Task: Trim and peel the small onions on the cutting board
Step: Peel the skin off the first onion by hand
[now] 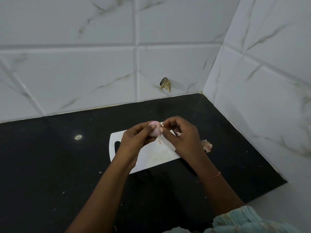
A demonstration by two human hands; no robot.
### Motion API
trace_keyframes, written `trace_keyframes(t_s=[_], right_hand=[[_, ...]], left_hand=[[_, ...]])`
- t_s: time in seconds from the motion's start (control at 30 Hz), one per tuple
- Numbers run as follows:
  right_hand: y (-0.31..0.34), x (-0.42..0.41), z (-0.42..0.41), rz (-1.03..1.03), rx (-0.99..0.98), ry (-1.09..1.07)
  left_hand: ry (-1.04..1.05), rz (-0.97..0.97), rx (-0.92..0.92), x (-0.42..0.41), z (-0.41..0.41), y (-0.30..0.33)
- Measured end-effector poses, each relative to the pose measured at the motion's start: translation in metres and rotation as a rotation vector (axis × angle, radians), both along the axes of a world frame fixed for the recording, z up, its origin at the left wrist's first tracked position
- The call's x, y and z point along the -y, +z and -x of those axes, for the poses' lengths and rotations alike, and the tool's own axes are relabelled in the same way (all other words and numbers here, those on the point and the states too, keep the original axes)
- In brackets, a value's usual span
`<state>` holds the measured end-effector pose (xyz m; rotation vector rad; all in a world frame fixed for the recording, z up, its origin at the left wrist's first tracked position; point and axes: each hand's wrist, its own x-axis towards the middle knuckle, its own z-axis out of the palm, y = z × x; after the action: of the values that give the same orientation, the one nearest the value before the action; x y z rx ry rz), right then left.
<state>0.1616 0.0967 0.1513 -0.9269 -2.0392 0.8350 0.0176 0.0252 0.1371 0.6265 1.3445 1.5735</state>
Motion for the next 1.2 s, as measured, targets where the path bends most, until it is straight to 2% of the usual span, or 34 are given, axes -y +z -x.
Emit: trace_keyframes(t_s=[0.13, 0.3, 0.47, 0.63, 0.8, 1.0, 1.2], right_hand=[[-0.005, 0.002, 0.002, 0.044, -0.053, -0.049], [-0.007, 0.009, 0.009, 0.438, -0.304, -0.062], [-0.008, 0.013, 0.013, 0.52, -0.443, -0.019], [-0.007, 0.009, 0.015, 0.412, -0.385, -0.054], [-0.007, 0.002, 0.012, 0.253, -0.235, -0.074], [-0.001, -0.007, 0.006, 0.224, -0.029, 0.073], [0.006, -0.009, 0.004, 0.204, 0.081, 0.191]], left_hand=[[0.006, -0.041, 0.02, 0.001, -0.002, 0.002], [0.044, -0.07, 0.024, 0.001, -0.004, 0.005], [0.067, -0.069, 0.027, 0.002, -0.005, 0.004], [0.076, -0.077, 0.059, 0.002, -0.006, 0.004], [0.059, -0.08, 0.041, 0.003, -0.005, 0.006], [0.04, -0.067, -0.011, 0.005, 0.002, 0.006], [0.021, -0.027, -0.032, 0.006, 0.006, 0.005]])
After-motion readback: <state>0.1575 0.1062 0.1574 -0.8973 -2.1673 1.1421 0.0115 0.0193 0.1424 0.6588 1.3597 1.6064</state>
